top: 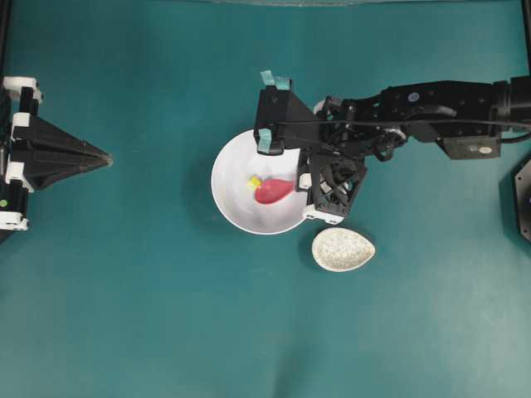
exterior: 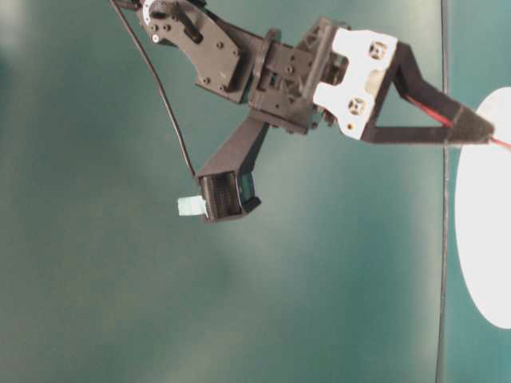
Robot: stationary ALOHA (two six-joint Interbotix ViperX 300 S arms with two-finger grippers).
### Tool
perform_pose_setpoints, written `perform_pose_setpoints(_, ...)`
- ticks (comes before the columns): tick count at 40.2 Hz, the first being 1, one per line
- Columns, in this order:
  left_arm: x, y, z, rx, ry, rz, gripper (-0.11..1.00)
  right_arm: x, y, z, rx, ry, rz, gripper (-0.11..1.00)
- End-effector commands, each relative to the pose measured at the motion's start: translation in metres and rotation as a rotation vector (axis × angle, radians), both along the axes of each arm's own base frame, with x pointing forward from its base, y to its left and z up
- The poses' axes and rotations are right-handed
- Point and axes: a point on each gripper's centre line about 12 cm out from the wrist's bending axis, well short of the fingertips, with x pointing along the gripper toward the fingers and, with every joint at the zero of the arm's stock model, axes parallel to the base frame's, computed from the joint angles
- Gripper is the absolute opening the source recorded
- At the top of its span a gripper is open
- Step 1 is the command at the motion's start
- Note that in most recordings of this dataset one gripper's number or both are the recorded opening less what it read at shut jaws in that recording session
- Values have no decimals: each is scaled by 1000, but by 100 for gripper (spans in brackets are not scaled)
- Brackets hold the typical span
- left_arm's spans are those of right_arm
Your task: Scoop the yellow hexagonal prism block from the bowl with a spoon using the right arm.
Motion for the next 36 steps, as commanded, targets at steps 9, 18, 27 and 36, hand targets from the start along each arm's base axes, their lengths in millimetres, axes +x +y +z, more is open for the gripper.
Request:
perform_pose_setpoints(9,1,0,4,6,-12,-1,0,11,-2,16,-27,-69,7,24)
perform_pose_setpoints(18,1,0,4,6,-12,1,0,13,-4,18,-41,-92,5,24)
perform_pose_setpoints(27,1,0,3,5,-3,-1,0,14,-4,21,-41,-98,5,24)
perform_pose_setpoints(36,1,0,2,6,2,-1,0,15,-4,46,-49,-159,4,24)
